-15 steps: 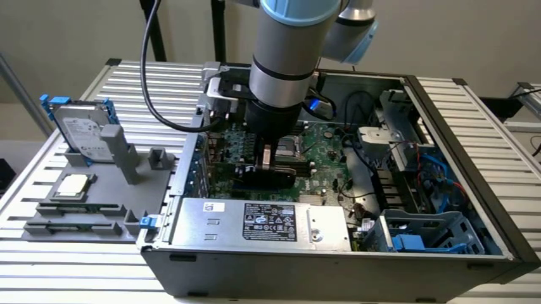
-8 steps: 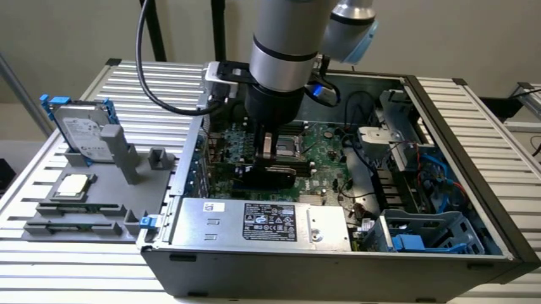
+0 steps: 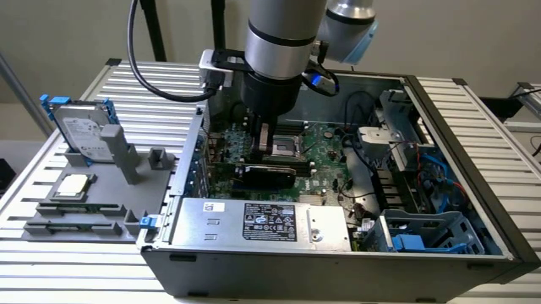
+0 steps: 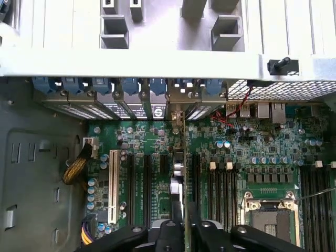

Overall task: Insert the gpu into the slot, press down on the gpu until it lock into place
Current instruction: 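Insert the gpu into the slot, then press down on the gpu until it lock into place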

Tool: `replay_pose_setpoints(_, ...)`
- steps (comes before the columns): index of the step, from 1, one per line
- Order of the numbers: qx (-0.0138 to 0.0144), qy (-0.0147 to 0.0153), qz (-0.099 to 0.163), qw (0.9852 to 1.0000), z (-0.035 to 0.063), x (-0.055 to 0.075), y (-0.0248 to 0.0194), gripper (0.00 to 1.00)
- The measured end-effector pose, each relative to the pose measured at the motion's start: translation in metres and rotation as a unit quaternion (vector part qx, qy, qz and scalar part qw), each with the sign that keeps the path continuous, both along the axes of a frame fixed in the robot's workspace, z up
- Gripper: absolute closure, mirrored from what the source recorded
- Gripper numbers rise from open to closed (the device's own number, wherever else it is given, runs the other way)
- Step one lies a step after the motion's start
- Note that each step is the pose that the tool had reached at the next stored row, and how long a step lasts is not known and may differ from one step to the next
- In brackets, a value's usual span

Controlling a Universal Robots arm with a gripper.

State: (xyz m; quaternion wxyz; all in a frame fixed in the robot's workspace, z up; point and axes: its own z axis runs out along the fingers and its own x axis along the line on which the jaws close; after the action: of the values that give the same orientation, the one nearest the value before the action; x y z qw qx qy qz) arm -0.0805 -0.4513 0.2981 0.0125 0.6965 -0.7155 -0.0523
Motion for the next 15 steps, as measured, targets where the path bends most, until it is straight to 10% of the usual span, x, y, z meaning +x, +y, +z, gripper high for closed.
replay_pose_setpoints(15,-0.0001,0.0,0.0,1.0,0.0,0.0,0.0,0.89)
